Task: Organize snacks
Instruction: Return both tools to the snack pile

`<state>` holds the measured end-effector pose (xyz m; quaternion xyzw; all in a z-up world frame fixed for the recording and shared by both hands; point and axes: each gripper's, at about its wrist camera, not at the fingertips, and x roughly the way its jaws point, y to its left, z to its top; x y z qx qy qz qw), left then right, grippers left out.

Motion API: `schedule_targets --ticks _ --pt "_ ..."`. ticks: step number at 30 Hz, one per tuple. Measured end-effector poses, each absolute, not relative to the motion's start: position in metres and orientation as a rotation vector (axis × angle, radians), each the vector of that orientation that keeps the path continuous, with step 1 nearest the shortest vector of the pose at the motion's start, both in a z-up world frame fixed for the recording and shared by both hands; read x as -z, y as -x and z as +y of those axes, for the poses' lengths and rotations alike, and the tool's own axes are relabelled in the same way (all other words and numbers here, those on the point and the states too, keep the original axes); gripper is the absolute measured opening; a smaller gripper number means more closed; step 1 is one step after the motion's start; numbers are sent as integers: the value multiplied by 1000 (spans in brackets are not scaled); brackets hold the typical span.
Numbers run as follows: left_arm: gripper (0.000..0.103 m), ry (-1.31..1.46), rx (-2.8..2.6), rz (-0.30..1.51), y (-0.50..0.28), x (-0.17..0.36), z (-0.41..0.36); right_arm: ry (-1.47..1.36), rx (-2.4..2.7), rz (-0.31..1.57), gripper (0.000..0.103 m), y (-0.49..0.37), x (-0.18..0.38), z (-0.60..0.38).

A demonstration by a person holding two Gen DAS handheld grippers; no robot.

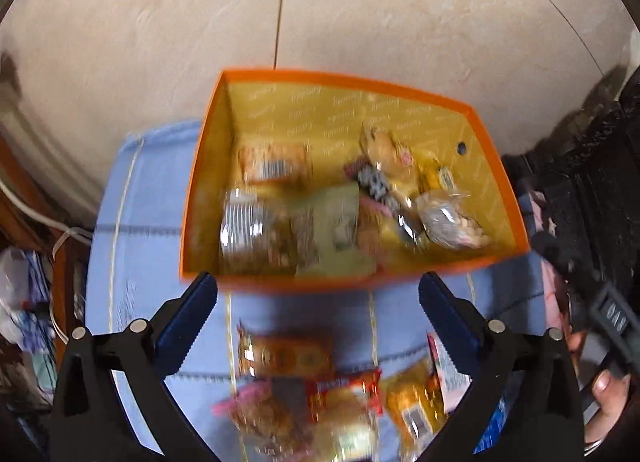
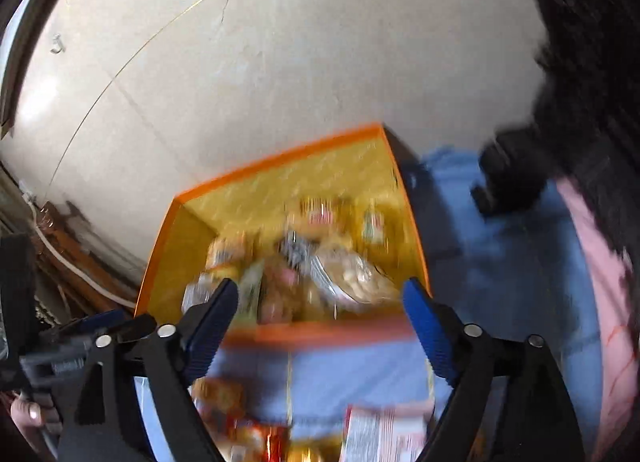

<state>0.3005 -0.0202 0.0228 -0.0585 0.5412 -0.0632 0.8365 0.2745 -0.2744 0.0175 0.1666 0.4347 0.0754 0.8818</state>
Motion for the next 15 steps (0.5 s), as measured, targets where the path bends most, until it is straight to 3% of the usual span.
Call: schedule_targets --ticks 5,15 --pt "99 112 103 1185 -259 -12 -10 -337 -118 961 97 -215 0 -279" --pt "99 171 111 1311 -145 42 0 -334 -100 1051 99 -116 29 -281"
